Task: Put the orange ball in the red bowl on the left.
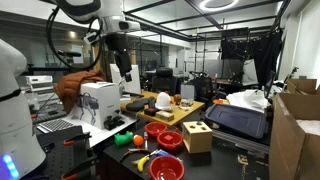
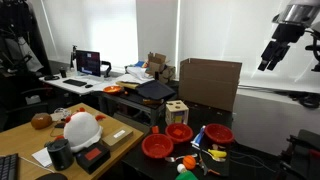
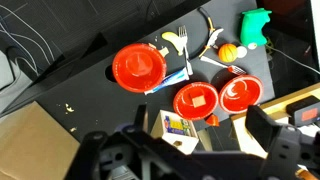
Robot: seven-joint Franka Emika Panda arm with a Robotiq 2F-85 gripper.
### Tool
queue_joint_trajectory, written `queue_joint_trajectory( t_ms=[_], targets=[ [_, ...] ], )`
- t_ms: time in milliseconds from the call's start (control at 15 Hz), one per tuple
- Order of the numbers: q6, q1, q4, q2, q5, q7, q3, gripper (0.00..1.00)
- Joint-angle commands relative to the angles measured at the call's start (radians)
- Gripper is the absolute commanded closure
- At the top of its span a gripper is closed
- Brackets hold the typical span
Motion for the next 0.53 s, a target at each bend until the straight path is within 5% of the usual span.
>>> queue_joint_trajectory(
  t_ms=[0,467],
  targets=[
    [-0.004,-0.008,-0.001,0.002,0.008,-0.006,0.008,0.00],
    [-0.004,-0.008,-0.003,0.008,0.008,-0.006,0.008,0.00]
  ],
)
